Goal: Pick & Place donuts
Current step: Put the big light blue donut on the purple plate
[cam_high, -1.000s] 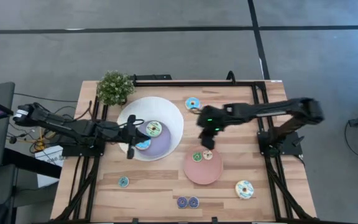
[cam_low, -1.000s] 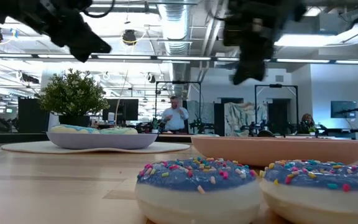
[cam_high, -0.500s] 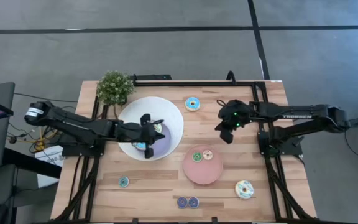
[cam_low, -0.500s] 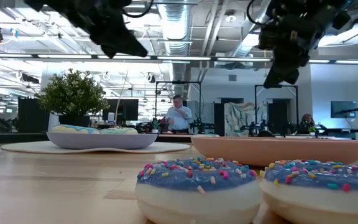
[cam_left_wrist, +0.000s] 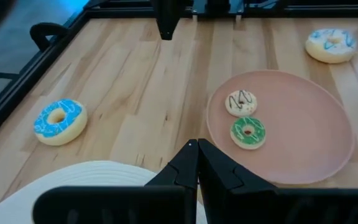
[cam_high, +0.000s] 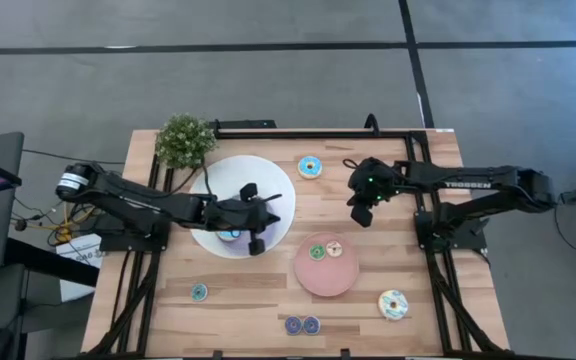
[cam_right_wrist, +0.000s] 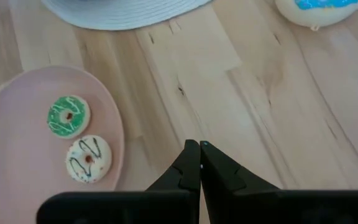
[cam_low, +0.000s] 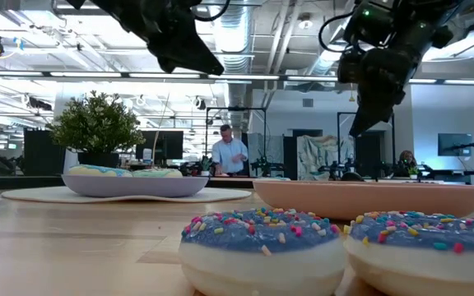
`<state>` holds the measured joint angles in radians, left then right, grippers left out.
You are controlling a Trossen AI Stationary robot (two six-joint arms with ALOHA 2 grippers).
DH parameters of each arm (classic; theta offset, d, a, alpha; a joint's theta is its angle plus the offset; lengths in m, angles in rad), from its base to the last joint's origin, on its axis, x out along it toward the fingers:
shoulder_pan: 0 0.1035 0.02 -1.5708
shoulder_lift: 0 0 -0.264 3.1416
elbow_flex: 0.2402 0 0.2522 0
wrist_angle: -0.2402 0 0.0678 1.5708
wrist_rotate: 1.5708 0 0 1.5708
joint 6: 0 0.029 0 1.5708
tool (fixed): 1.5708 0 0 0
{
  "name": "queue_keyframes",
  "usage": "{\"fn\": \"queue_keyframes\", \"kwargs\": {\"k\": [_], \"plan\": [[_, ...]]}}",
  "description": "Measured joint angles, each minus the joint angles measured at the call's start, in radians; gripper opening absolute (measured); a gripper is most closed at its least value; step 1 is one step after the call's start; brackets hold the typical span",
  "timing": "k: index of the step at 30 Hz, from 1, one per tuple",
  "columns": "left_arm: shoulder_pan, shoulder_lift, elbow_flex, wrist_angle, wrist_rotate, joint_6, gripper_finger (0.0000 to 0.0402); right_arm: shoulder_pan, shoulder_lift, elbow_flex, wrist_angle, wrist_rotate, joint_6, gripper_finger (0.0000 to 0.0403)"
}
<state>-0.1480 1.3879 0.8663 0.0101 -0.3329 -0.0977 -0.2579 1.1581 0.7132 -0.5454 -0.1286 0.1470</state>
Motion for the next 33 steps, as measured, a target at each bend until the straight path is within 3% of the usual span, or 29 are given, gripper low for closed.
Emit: {"fn": "queue_keyframes", "kwargs": {"k": [7,15,28,33], "plan": [[0.035,0.026,0.050,-0.005,-0.015,-0.001,0.0000,0.000,0.008,0.000,-0.004,-0.001,-0.025,0.0001],[0.118,0.148,0.196,0.000,-0.003,0.092,0.0000,0.000,-0.013,-0.002,-0.030,-0.003,-0.063,0.0001],[0.227,0.383,0.478,-0.007,-0.021,0.101,0.0004,-0.055,-0.290,-0.190,0.023,-0.006,-0.029,0.0001],[0.307,0.443,0.554,-0.078,0.104,-0.016,0.0052,-0.054,-0.376,-0.197,0.032,-0.006,-0.016,0.0001]]}}
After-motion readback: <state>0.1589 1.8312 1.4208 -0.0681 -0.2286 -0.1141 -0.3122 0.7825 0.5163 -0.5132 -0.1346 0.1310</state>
